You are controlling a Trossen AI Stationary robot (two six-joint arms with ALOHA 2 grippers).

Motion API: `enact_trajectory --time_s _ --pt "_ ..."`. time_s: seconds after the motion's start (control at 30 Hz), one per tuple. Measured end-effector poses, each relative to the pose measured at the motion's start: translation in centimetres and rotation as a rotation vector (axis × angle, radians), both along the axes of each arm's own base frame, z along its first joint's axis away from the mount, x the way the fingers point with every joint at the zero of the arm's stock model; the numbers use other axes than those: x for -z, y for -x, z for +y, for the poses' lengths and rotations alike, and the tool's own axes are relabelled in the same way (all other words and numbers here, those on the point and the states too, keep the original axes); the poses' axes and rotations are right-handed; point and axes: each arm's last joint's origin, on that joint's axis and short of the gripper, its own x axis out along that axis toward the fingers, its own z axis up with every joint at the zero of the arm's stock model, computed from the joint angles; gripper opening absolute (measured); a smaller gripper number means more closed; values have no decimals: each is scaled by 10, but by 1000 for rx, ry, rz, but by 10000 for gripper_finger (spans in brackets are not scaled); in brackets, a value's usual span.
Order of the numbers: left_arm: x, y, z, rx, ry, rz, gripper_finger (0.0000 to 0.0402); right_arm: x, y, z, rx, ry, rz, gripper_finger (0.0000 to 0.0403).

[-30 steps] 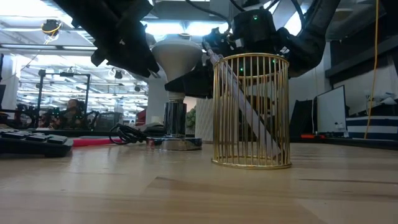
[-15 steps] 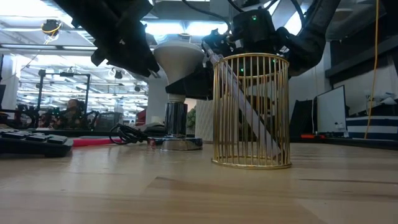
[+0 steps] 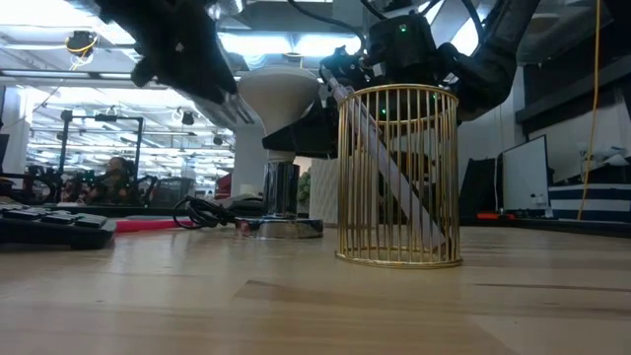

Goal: Screw lightbulb
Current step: Insert the lightbulb into the lamp

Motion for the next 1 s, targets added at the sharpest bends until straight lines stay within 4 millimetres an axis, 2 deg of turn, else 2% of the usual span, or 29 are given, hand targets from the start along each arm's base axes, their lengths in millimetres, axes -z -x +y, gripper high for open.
enact_trajectory --time_s 0.23,0.5,0.67,0.87,1.0 --pt "-23 10 -7 81 19 -114 153 0 0 0 1 0 -1 159" --pt "-35 -16 -8 142 -89 -258 153 0 0 0 1 -1 -9 159" --pt "-25 -33 0 121 -121 -248 153 -1 0 0 2 -3 -14 159" --pt "-6 -47 10 119 -51 -204 153 -1 0 0 1 -3 -16 159" --pt "0 -52 14 102 -34 -201 153 -1 0 0 2 -6 -16 159"
